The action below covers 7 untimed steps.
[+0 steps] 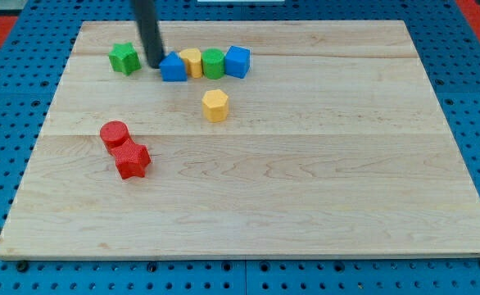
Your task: Move the yellow heart diagonally to the red circle
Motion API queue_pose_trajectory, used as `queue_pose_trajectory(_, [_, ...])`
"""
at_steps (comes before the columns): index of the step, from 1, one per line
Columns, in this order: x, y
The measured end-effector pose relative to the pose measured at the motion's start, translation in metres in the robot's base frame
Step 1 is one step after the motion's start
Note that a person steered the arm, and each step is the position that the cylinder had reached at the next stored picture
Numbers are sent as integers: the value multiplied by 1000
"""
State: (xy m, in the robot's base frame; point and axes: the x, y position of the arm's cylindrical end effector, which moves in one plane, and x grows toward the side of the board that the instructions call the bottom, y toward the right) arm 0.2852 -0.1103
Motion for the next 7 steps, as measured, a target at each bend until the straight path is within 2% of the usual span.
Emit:
queue_pose_trajectory(1, [-36,34])
queue_pose_trajectory(2, [-39,80])
queue_pose_trajectory(3, [-8,84])
queue_pose_trajectory(5, [48,35])
queue_pose_trajectory(7, [51,-18])
